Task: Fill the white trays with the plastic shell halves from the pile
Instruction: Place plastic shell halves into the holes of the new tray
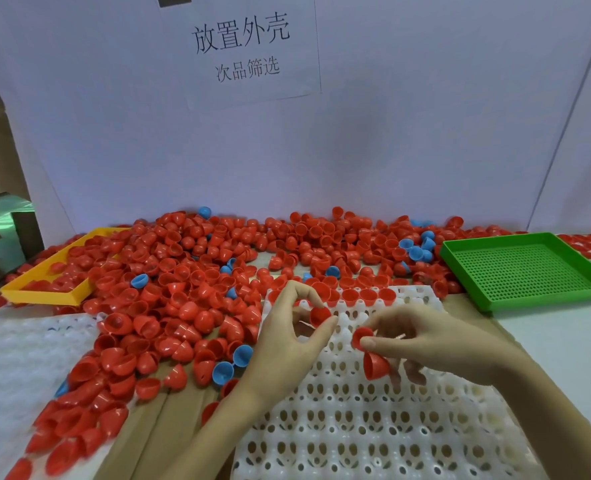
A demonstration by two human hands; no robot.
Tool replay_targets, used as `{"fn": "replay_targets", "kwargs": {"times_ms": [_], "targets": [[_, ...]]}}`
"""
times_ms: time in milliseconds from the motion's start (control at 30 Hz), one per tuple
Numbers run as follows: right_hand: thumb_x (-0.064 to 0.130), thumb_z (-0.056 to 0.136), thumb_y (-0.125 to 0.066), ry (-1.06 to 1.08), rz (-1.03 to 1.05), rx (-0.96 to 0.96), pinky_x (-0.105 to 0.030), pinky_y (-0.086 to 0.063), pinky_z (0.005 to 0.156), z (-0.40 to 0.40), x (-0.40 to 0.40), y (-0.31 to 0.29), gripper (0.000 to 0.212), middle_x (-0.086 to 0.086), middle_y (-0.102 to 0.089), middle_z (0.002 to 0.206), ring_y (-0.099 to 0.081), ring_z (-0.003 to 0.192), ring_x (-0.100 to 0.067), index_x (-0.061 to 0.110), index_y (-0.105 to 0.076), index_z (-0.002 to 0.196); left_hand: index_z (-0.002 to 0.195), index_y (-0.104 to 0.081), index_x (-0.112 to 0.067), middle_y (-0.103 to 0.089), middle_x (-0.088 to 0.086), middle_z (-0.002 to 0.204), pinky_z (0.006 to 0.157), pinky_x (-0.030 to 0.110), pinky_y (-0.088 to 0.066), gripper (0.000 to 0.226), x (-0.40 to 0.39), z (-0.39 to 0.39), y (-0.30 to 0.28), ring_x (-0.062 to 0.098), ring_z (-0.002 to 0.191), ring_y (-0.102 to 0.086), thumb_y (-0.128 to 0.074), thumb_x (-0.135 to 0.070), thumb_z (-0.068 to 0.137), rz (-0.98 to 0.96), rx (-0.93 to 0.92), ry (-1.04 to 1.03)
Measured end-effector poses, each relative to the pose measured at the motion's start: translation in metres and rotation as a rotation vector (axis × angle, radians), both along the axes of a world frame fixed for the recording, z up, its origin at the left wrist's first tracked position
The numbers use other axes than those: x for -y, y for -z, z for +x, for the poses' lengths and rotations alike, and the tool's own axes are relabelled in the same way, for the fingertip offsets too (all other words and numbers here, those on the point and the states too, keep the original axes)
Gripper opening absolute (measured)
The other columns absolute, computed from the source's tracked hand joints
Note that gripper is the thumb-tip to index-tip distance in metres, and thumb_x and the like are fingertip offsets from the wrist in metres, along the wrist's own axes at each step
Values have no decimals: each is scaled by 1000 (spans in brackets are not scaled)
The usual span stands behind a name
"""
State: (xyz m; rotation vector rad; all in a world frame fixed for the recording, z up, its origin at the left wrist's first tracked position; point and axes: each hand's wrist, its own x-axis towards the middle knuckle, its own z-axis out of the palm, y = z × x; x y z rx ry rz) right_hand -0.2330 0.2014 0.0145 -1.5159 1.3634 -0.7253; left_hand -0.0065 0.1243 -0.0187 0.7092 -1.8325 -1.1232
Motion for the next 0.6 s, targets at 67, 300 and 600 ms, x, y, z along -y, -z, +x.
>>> {"fn": "replay_targets", "kwargs": {"times_ms": [67,300,600], "targets": [[40,95,-75,27,56,157,-23,-55,58,1,1,-1,28,-17,-77,98,-72,74,-20,17,-76,111,101,-55,-30,-64,4,86,77,52,-60,22,-1,1,-1,34,81,-66,-74,-18,97,34,-17,17],[-5,90,-70,297,-129,918,-36,-55,103,5,9,-2,84,-17,-67,138,-66,129,-28,34,-35,156,110,-61,-23,-68,-7,111,84,39,-62,21,0,3,-5,28,90,-75,-72,-11,98,118,-53,34],[30,92,-80,167,-337,27,-26,-59,95,15,3,-1,38,13,-74,125,-69,118,-6,39,-72,128,124,-46,-25,-73,-6,120,97,34,-59,42,-2,4,-2,18,111,-74,-71,-9,94,93,48,192]]}}
